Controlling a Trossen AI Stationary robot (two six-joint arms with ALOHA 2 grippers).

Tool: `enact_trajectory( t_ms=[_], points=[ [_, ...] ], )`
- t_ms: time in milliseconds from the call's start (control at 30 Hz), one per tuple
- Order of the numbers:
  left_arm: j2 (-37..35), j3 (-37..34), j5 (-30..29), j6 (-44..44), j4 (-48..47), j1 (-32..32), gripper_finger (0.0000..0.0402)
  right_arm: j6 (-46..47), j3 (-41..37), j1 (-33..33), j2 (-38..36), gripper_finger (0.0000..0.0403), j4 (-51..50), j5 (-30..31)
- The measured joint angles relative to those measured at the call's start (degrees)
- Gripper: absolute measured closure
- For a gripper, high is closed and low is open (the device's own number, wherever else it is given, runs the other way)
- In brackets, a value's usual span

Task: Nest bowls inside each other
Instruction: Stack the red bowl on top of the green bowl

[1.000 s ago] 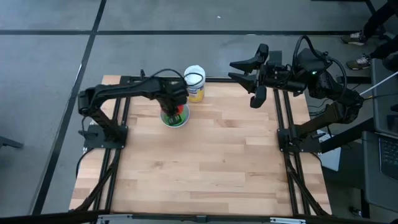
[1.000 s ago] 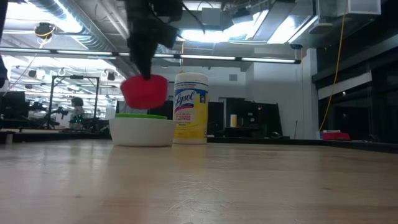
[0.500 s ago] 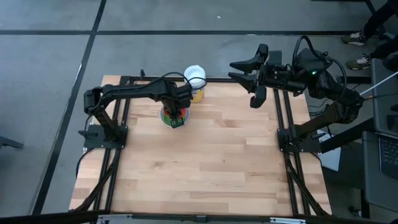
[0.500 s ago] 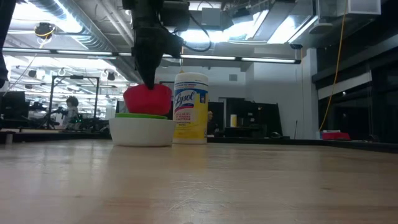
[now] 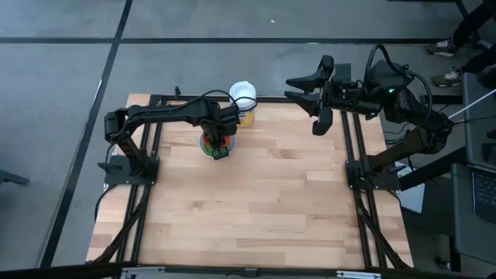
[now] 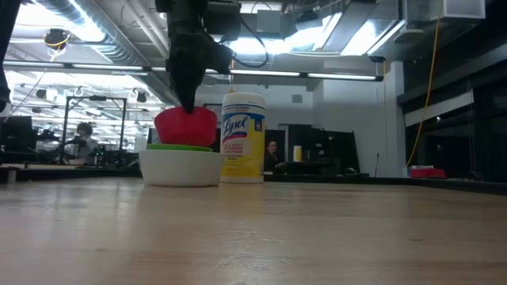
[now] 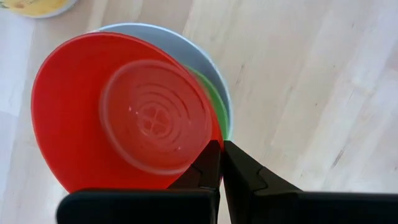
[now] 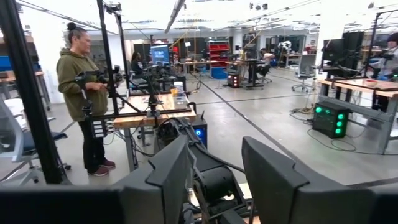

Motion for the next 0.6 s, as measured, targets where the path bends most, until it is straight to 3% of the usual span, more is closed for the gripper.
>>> enact_trajectory(
  t_ms=[600],
  points=[
    [6.93, -0.04, 1.38, 2.37, -0.39, -0.42, 0.0400, 0.33, 0.00, 0.02, 0.00, 0.0227, -0.33, -0.40]
  ],
)
